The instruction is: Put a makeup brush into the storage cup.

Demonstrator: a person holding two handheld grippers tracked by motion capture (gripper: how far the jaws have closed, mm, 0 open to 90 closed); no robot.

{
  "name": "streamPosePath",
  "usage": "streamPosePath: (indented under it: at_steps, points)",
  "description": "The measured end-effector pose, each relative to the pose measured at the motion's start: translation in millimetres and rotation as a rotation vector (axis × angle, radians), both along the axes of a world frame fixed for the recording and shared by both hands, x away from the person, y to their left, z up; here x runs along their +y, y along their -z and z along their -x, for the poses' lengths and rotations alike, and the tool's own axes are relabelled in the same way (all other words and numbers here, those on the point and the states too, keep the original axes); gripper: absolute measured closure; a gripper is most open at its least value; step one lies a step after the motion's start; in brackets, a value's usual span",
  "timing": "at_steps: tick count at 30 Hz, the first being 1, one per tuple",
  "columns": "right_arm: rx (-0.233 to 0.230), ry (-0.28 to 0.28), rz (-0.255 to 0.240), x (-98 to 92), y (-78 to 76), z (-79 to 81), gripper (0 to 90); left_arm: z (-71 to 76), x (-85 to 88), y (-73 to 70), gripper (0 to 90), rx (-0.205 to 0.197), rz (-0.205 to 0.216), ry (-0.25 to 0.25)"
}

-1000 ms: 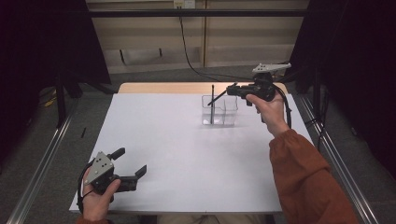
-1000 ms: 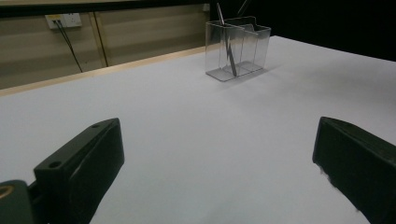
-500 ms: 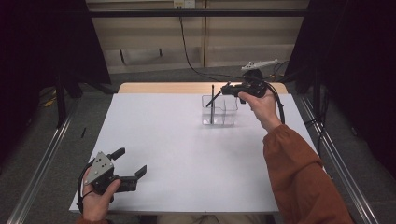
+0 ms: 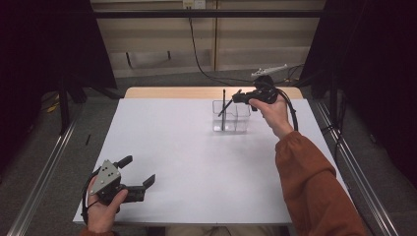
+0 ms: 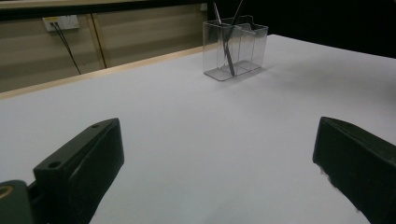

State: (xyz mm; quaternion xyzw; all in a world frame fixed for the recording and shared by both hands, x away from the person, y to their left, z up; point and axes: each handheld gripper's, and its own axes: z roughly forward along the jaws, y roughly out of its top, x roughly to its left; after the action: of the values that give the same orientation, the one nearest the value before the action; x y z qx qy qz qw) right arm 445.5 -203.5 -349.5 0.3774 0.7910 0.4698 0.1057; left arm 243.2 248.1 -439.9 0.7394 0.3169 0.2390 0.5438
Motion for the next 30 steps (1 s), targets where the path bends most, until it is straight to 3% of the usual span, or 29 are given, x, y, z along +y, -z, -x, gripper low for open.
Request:
streamPosePath:
  at_steps: [23,25,27,30]
  points:
    - [0.029,0.006,-0.018,2.5,27.0,-3.8,83.0,0.1,-0.2,0.6,1.9,0.007,0.0,0.007]
    - [0.032,0.006,-0.027,2.3,28.5,-3.5,79.1,0.3,-0.3,0.6,2.0,0.008,0.001,0.005]
    - [0.034,0.017,-0.031,2.4,29.8,-3.5,69.6,0.2,-0.1,0.5,2.0,0.007,-0.002,0.008]
    - [0.028,0.01,-0.037,3.8,30.1,-2.3,68.4,0.1,-0.1,0.5,2.0,0.007,-0.002,0.008]
